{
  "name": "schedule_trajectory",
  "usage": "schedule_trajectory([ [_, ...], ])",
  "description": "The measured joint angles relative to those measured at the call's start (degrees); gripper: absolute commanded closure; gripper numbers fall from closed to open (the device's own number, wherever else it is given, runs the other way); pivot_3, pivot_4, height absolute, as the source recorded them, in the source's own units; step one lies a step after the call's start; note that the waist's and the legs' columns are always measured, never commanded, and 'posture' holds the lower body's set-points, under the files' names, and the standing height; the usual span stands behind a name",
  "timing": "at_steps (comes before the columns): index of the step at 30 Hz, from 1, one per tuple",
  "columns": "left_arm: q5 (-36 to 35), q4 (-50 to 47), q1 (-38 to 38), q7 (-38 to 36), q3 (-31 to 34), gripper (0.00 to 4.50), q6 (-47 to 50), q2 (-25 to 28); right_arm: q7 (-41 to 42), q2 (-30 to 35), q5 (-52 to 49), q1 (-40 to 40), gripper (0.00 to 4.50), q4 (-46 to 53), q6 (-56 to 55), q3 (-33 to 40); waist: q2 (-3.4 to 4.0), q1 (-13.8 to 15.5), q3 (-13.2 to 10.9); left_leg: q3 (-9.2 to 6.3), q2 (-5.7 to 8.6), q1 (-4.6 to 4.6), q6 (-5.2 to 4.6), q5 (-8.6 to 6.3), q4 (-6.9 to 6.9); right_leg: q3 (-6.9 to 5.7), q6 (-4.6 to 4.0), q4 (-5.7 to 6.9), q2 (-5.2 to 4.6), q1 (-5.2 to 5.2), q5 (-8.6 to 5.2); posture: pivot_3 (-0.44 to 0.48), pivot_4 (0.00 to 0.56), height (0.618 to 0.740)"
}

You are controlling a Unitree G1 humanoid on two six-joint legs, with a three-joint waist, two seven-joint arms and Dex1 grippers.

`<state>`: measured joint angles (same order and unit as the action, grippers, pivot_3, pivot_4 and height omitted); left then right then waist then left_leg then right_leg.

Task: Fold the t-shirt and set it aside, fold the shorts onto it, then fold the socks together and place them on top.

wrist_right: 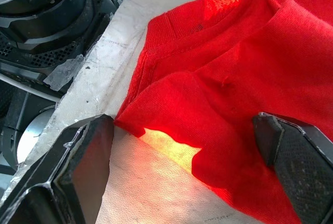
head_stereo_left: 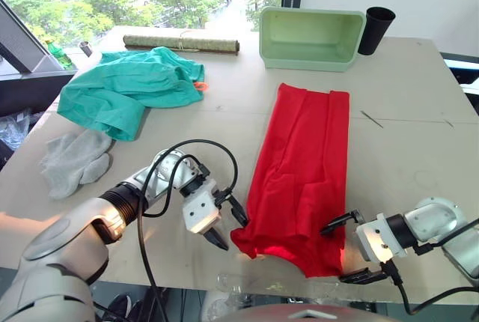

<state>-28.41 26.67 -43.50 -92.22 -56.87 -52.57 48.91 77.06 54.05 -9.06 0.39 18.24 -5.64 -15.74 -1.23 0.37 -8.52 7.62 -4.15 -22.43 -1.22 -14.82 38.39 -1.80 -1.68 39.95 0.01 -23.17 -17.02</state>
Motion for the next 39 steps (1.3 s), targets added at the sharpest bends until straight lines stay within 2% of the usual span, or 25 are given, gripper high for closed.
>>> schedule_trajectory([
  [1,0.0,0.06,0.02,0.0,0.01,1.42,-0.15,-0.03,0.01,-0.01,0.0,-0.05,0.0,-0.04,-0.01,-0.01,0.0,0.0,0.0,0.0,0.0,0.0,0.0,0.0,0.0,0.0,0.0,0.0,0.0,0.0,0.0,0.0,0.15,0.735],
  [8,0.29,1.04,2.66,-0.05,2.41,4.46,0.34,-2.14,0.0,-0.17,0.02,-0.31,0.0,-0.16,0.17,-0.05,-0.02,0.05,0.0,-0.02,0.0,0.0,0.0,0.0,0.01,-0.03,0.0,0.01,0.0,0.0,0.0,0.0,0.15,0.735],
  [17,0.33,0.99,3.19,-0.07,3.38,4.46,1.24,-2.2,-0.03,-0.2,0.0,-0.3,0.0,-0.16,0.27,-0.06,-0.02,-0.02,0.0,-0.03,0.0,0.0,0.0,0.0,0.01,-0.03,0.0,0.02,0.0,0.0,0.0,0.0,0.15,0.735],
  [19,0.35,1.0,3.2,-0.07,3.41,4.5,1.24,-2.19,-0.03,-0.2,-0.02,-0.3,0.57,-0.16,0.29,-0.06,-0.02,-0.02,0.0,-0.04,0.0,0.0,0.0,0.0,0.01,-0.03,0.0,0.02,0.0,0.0,0.0,0.0,0.15,0.735],
  [23,0.37,1.0,3.22,-0.07,3.42,4.5,1.22,-2.08,-0.16,-0.2,-0.06,-0.3,2.26,-0.17,0.27,-0.05,-0.02,-0.02,0.0,-0.04,0.0,0.0,0.0,0.0,0.01,-0.04,0.0,0.02,0.0,0.0,0.0,0.0,0.15,0.735],
  [24,0.37,1.0,3.22,-0.07,3.43,4.5,1.22,-2.04,-0.19,-0.2,-0.07,-0.3,2.55,-0.17,0.26,-0.05,-0.02,-0.02,0.0,-0.04,0.0,0.0,0.0,0.0,0.01,-0.04,0.0,0.02,0.0,0.0,0.0,0.0,0.15,0.735],
  [26,0.37,1.01,3.23,-0.07,3.47,4.5,1.21,-1.95,-0.31,-0.2,-0.11,-0.3,3.48,-0.18,0.25,-0.05,-0.02,-0.02,0.0,-0.04,0.0,0.0,0.0,0.0,0.01,-0.03,0.0,0.02,0.0,0.0,0.0,0.0,0.15,0.735],
  [27,0.37,1.01,3.24,-0.07,3.48,4.5,1.2,-1.92,-0.41,-0.2,-0.14,-0.3,3.69,-0.19,0.24,-0.04,-0.02,-0.01,0.0,-0.04,0.0,0.0,0.0,0.0,0.01,-0.03,0.0,0.02,0.0,0.0,0.0,0.0,0.15,0.735],
  [29,0.36,1.01,3.3,-0.06,3.5,4.5,1.14,-1.82,-0.55,-0.2,-0.22,-0.28,4.45,-0.19,0.22,-0.02,-0.02,-0.01,0.0,-0.04,0.0,0.0,0.0,0.0,0.01,-0.04,0.0,0.02,0.0,0.0,0.0,0.0,0.15,0.735],
  [34,-0.18,0.49,3.97,0.05,3.54,4.5,1.77,0.13,-1.09,0.35,-1.58,2.01,4.45,0.46,0.83,1.03,-0.03,-0.01,0.0,-0.04,-0.01,-0.01,0.0,0.0,0.0,-0.04,-0.01,0.01,0.0,0.0,0.0,0.0,0.15,0.735],
  [37,-2.45,-3.33,5.79,-0.03,2.73,4.5,5.89,5.54,-1.12,1.8,-4.69,6.17,4.45,3.19,4.38,2.25,-0.02,-0.02,0.0,-0.08,-0.02,-0.04,0.0,0.0,0.0,-0.05,-0.01,0.02,0.0,-0.01,0.0,0.0,0.15,0.735],
  [39,-3.32,-5.22,6.33,-0.07,2.25,4.5,7.83,7.16,-1.08,2.28,-5.78,7.47,4.45,4.54,5.99,2.27,-0.02,0.04,0.0,-0.09,-0.02,-0.05,0.0,0.0,0.01,-0.07,-0.01,0.02,-0.01,-0.02,0.0,0.0,0.15,0.735],
])
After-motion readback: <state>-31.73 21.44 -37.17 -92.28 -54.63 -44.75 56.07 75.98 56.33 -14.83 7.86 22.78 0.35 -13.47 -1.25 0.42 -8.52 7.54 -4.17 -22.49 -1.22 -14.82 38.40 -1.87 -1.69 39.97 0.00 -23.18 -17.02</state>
